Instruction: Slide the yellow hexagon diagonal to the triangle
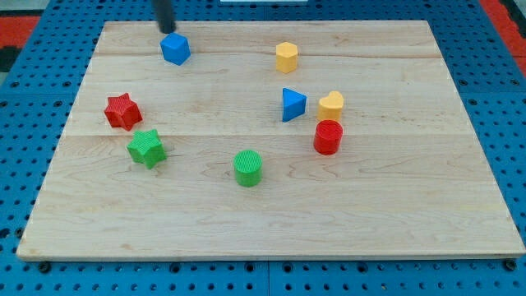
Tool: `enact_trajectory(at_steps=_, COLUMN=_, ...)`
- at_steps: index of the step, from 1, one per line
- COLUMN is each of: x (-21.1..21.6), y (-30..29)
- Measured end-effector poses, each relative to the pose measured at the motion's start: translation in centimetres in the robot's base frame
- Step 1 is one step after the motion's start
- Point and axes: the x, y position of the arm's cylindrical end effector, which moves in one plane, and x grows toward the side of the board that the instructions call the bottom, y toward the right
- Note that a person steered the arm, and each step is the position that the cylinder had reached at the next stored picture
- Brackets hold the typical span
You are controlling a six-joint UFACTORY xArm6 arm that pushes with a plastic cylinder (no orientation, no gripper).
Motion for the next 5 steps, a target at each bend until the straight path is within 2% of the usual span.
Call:
enact_trajectory(at_steps=1, x=1.6, y=1.9)
enact_trajectory(at_steps=2, x=5.3, y=-3.5)
enact_trajectory(at_steps=3, x=7.2, y=-4.7)
enact_trajectory(at_steps=4, x=3.9, y=5.4)
enact_trajectory(at_steps=5, x=2.2, y=18.0)
